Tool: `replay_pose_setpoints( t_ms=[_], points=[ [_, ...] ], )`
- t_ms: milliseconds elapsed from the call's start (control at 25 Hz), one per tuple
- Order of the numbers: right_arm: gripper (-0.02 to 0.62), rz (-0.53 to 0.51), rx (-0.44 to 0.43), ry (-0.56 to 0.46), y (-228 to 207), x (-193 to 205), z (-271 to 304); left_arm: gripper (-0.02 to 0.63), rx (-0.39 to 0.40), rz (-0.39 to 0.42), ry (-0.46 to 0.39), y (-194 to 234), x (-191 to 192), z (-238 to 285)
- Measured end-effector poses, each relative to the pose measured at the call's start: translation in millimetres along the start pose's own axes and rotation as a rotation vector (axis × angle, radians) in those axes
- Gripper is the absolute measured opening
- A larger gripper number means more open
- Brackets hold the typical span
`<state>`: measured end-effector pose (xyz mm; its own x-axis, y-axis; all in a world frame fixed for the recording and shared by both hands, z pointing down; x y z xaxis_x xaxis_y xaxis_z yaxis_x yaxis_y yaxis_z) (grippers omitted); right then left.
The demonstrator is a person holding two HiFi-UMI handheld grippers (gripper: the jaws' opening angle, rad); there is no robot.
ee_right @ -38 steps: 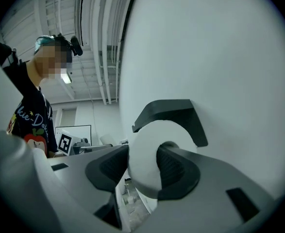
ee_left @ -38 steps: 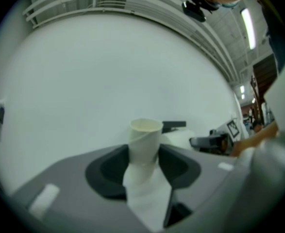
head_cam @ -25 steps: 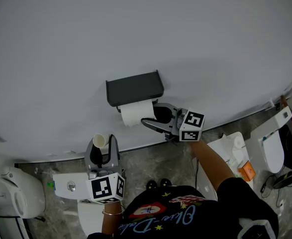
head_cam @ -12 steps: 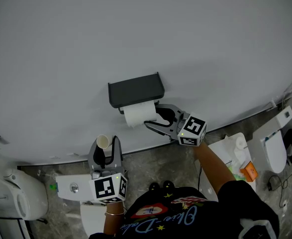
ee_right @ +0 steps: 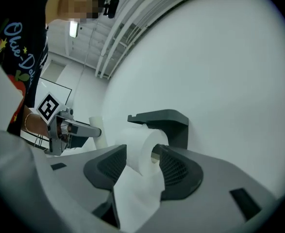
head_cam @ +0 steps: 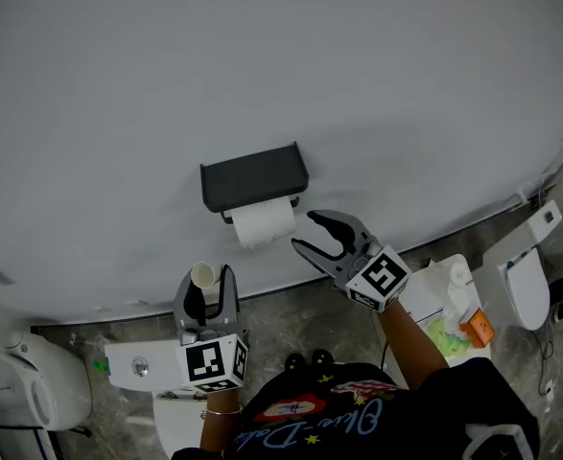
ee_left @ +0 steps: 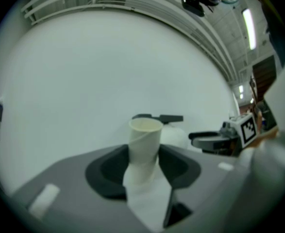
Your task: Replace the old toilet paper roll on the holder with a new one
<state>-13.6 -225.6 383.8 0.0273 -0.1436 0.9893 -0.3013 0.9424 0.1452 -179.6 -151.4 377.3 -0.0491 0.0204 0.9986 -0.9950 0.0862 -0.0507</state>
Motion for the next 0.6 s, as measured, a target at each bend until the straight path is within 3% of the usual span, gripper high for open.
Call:
replay_pose_setpoints(
  t_ms=[160,200,240,280,400,600],
  points=[
    [0.214,-0.019,0.141,0.011,8,-3,-18,0.189,0.028,0.018,0.008,-11,4,2],
    [0.177,-0.011,0.182,0.015,10,-2,-23,0.189,0.035,0.021,0.010,-13,5,2],
    [0.049,0.009,0.216,0.011,11,0,-28,0.189,0.040,0.024,0.012,-15,6,2],
    [0.023,0.039,0.239,0.002,12,2,-33,0.189,0.045,0.025,0.015,-17,7,2],
    [0.014,0.121,0.272,-0.015,13,8,-42,0.189,0.053,0.028,0.022,-21,9,2],
    [0.014,0.103,0.284,-0.007,14,5,-47,0.189,0.064,0.030,0.019,-24,8,1]
  ],
)
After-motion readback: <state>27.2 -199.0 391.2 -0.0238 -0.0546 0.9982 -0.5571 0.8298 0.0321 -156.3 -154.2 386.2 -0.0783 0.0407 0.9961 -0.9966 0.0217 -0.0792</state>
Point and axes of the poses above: the fingertips, and each gripper's own axes: z forward along the fingers, y to its left, x out of its underside, the point moved 2 cm from there along -z, backward along the fingers, and after that the axes turned 12 degrees about -x, right-handed, at the moved point
